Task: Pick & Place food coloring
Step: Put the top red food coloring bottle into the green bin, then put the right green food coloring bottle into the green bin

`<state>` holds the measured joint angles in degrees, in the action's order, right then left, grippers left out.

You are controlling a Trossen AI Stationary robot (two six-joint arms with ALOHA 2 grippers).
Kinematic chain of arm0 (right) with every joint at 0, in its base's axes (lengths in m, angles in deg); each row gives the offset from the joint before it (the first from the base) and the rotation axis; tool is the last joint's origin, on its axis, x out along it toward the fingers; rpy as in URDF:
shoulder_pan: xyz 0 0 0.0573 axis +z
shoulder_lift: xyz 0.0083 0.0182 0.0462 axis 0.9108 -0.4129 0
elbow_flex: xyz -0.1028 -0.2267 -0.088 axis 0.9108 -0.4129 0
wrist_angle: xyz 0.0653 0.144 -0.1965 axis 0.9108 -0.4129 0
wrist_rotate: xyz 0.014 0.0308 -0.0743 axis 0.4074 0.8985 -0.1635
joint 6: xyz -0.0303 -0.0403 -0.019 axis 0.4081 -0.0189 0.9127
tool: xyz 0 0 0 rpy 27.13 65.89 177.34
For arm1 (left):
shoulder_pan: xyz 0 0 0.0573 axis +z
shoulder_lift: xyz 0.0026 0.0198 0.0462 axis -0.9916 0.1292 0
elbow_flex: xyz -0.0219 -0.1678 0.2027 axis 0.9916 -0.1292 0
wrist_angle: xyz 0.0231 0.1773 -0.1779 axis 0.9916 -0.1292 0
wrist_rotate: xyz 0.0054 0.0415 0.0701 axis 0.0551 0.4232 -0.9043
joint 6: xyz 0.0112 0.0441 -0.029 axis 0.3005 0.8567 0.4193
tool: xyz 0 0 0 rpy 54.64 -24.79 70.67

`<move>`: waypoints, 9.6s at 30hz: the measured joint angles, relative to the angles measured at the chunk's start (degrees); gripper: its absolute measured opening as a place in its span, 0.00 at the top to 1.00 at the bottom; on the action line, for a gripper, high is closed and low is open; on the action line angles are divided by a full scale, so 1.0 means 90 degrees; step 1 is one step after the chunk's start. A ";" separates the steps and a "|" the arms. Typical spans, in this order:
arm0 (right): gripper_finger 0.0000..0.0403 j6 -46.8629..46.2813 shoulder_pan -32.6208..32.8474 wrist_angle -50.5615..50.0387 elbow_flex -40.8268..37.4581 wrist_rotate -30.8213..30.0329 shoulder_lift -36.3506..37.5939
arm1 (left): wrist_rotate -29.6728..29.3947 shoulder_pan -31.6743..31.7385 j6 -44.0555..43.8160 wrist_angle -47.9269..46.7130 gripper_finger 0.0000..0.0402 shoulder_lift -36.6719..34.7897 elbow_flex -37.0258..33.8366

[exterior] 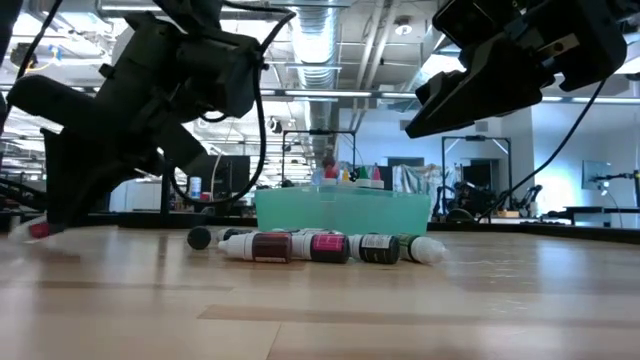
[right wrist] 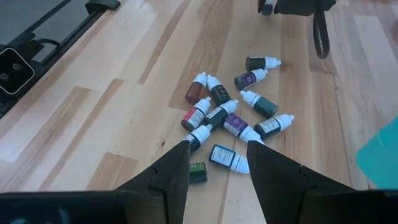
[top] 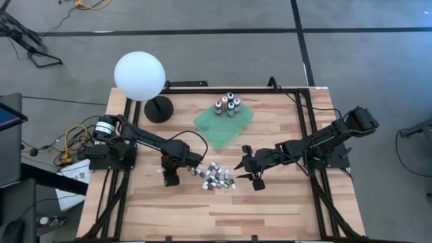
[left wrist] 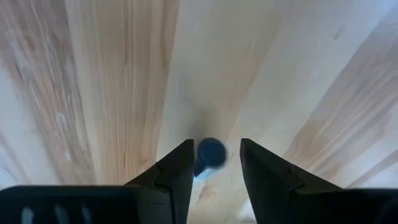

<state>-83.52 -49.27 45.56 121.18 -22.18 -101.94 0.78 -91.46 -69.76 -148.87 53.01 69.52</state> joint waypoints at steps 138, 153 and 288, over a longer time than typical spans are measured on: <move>0.62 -0.1321 0.0031 -0.2738 0.0002 -0.1059 0.1209 | -0.4172 0.1488 0.3229 0.4701 0.69 0.0255 0.1109; 0.62 -0.1110 0.0033 -0.1545 -0.0212 -0.0963 0.0823 | -0.3486 0.0660 0.2898 0.4063 0.64 -0.0945 0.0859; 0.84 -0.0615 0.0359 -0.2555 0.1822 -0.2804 -0.1787 | -0.4447 -0.1678 0.2068 0.8630 0.64 -0.3711 -0.3260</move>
<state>-89.06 -46.04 22.57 137.58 -47.42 -118.03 -39.24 -106.57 -51.15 -71.20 19.61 40.18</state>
